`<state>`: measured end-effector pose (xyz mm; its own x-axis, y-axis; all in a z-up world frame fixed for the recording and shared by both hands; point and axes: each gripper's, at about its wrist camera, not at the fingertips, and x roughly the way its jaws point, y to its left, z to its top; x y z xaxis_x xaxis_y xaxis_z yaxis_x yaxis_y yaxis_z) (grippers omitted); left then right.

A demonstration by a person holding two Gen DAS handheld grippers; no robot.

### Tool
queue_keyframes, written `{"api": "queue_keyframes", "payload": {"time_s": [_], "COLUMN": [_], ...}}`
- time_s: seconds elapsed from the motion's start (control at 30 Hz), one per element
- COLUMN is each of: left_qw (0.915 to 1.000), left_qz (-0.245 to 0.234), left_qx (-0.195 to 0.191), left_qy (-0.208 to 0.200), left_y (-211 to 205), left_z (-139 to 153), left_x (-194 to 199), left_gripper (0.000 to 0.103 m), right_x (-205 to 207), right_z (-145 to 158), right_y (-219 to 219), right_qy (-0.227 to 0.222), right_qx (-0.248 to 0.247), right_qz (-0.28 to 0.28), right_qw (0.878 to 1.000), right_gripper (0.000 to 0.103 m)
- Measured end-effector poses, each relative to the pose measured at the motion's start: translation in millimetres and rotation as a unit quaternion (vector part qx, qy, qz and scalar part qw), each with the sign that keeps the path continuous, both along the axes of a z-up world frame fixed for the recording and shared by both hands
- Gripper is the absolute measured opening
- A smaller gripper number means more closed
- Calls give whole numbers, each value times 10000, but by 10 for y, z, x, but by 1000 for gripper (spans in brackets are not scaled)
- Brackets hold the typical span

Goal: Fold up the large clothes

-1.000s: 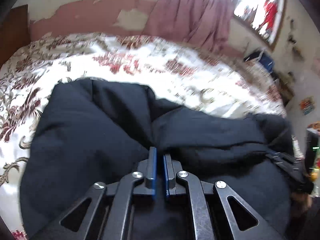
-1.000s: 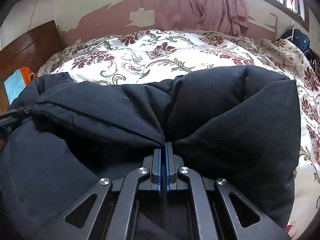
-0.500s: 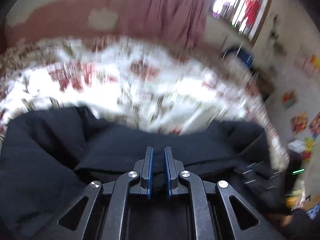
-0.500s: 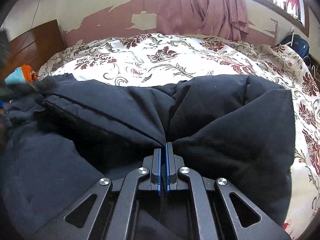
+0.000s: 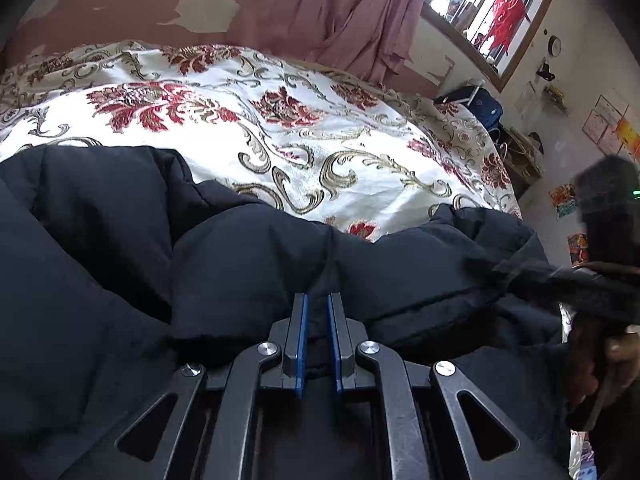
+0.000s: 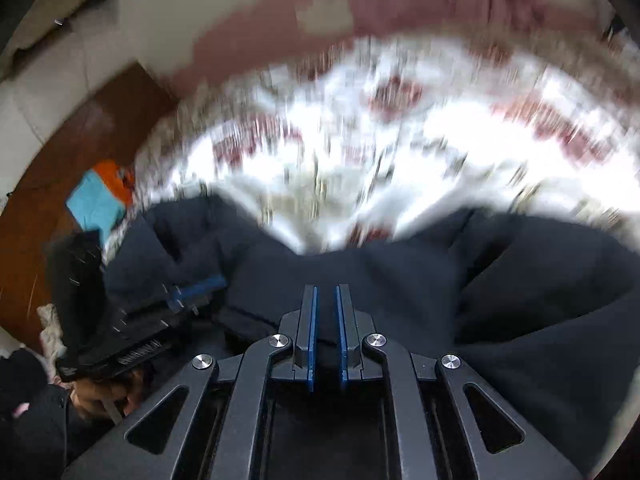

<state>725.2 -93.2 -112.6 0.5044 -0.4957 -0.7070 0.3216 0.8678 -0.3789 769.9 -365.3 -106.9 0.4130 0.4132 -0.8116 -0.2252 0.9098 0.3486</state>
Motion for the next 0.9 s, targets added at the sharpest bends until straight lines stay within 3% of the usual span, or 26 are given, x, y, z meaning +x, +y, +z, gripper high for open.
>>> {"api": "queue_keyframes", "payload": {"time_s": [0.27,0.5,0.67,0.77,0.9], "left_qw": [9957,9941,9982,9994,9993], "left_qz": [-50,115,156,256,362], "left_qx": [673,941,521,189,58], "left_qy": [641,526,256,143,4], "left_y": [-167,-270,-134,-20,17], "left_z": [-303,-404,-294,-196,-76], "left_x": [188,241,106,14,-68], "left_gripper": [4,4,4,4,7], "right_x": [132,146,-71,-209,-321], "right_z": [-479,-518,-300,-186,-82], "right_y": [148,253,75,-20,-173], "right_qy": [209,-254,-584,-718,-855], "right_qx": [-390,-507,-121,-117,-91], "right_qz": [176,-11,-237,-446,-548], "right_qw": [9989,9984,9979,9964,9948], "right_gripper": [4,1,4,4,7]}}
